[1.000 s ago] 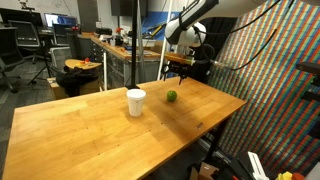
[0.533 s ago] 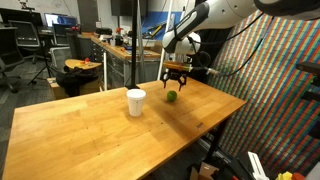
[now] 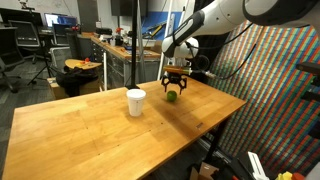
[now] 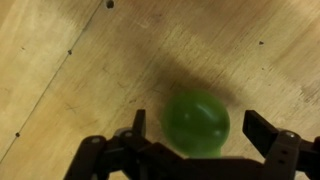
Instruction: Put the pear in the cup
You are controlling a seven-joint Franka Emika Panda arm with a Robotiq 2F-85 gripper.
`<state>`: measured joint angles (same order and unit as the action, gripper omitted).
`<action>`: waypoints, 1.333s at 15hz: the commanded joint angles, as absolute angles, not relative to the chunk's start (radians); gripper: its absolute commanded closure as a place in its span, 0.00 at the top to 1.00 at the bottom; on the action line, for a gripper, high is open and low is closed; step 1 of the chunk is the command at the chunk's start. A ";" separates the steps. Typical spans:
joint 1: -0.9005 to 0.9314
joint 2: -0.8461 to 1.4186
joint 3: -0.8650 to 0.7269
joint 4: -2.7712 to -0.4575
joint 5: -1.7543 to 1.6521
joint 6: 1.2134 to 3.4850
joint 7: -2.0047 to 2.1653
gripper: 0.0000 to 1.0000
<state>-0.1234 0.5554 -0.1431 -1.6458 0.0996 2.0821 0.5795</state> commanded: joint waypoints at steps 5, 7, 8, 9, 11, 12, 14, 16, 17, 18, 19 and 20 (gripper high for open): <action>-0.125 0.637 -0.151 -1.542 0.127 2.046 0.542 0.73; -0.128 0.642 -0.150 -1.533 0.132 2.049 0.540 0.58; -0.128 0.642 -0.151 -1.530 0.133 2.049 0.541 0.49; -0.130 0.638 -0.151 -1.530 0.136 2.055 0.542 0.48; -0.126 0.614 -0.153 -1.549 0.132 2.071 0.542 0.48; -0.125 0.604 -0.153 -1.555 0.132 2.075 0.542 0.48; -0.117 0.571 -0.156 -1.574 0.123 2.076 0.546 0.48; -0.109 0.528 -0.156 -1.595 0.116 2.076 0.549 0.48; -0.102 0.503 -0.157 -1.606 0.111 2.078 0.552 0.48; -0.097 0.479 -0.156 -1.616 0.107 2.081 0.553 0.48; -0.090 0.450 -0.154 -1.629 0.102 2.083 0.552 0.48; -0.082 0.420 -0.152 -1.642 0.095 2.086 0.549 0.48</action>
